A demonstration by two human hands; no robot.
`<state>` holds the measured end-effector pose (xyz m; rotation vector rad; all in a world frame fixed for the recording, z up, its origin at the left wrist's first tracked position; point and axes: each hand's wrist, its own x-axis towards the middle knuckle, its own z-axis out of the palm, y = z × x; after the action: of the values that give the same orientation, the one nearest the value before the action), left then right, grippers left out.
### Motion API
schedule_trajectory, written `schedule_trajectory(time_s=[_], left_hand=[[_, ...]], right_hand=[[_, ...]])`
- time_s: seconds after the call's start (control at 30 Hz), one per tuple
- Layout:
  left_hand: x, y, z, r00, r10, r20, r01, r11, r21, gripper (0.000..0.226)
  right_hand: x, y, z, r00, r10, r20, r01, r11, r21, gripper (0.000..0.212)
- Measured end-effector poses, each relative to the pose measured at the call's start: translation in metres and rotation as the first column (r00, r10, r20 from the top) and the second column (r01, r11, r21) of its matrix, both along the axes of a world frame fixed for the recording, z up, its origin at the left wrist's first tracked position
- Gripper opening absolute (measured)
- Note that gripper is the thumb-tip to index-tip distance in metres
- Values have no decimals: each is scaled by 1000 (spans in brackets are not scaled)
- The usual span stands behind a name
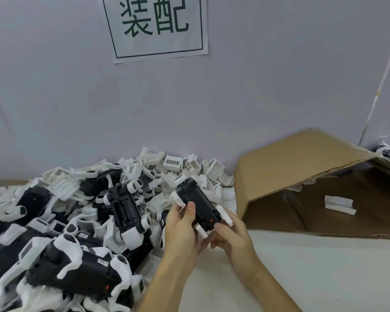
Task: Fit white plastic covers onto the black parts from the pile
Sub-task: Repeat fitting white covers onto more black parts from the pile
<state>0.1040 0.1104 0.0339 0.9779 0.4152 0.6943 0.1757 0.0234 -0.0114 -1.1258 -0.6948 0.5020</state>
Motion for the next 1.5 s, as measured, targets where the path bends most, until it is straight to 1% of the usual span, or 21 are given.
schedule_trajectory(time_s=[0.1, 0.2, 0.3, 0.37, 0.43, 0.57, 0.7, 0.77, 0.9, 1.0, 1.1, 1.17, 1.23, 1.3, 1.37, 1.5], left_hand=[[2, -1, -3, 999, 11, -37, -10, 999, 42, 19], [4, -1, -4, 998, 22, -66, -19, 999, 40, 20], [6, -1, -5, 996, 42, -78, -38, 998, 54, 21], [7, -1, -5, 994, 60, -86, -53, 996, 73, 22], [7, -1, -5, 994, 61, -88, -54, 995, 81, 22], [9, 3, -10, 996, 60, -65, -56, 996, 66, 24], [9, 5, -12, 997, 66, -43, -62, 995, 82, 24], [9, 3, -13, 997, 59, -50, -52, 992, 115, 25], [7, 0, -11, 994, 69, -85, -50, 977, 208, 40], [5, -1, -9, 994, 67, -89, -46, 975, 219, 40], [4, -1, -8, 992, 87, -95, -59, 963, 264, 42], [4, -2, -8, 991, 91, -97, -58, 953, 298, 42], [4, -2, -8, 990, 98, -97, -67, 957, 284, 42], [5, -1, -8, 991, 97, -90, -75, 974, 216, 36], [6, -1, -7, 993, 88, -84, -74, 984, 161, 28], [8, 1, -9, 995, 82, -60, -75, 991, 109, 24]], right_hand=[[1, 0, -1, 996, -62, 57, 66, 996, -61, 28], [2, 0, -1, 995, -86, 57, 90, 994, -65, 11], [4, 0, -1, 999, -52, -2, 52, 997, -56, 14], [5, 0, -1, 999, -28, -32, 27, 999, -44, 31], [6, 0, -2, 999, -14, -42, 12, 999, -38, 37], [7, 2, -6, 999, 3, -38, -3, 1000, -8, 31], [8, 2, -6, 999, 28, -21, -28, 1000, 1, 35], [8, 2, -8, 1000, 7, 1, -7, 1000, -14, 35], [9, 2, -10, 1000, -25, 12, 25, 998, -55, 36], [9, 2, -9, 1000, -26, -13, 25, 998, -60, 38], [9, 3, -8, 999, 7, -49, -9, 999, -47, 38], [10, 3, -7, 998, 17, -68, -20, 999, -38, 30], [11, 2, -8, 994, 53, -92, -55, 998, -21, 24], [12, 2, -8, 990, 85, -112, -86, 996, 1, 25], [12, 3, -7, 988, 91, -126, -90, 996, 7, 33], [13, 4, -10, 984, 76, -159, -76, 997, 6, 43]])
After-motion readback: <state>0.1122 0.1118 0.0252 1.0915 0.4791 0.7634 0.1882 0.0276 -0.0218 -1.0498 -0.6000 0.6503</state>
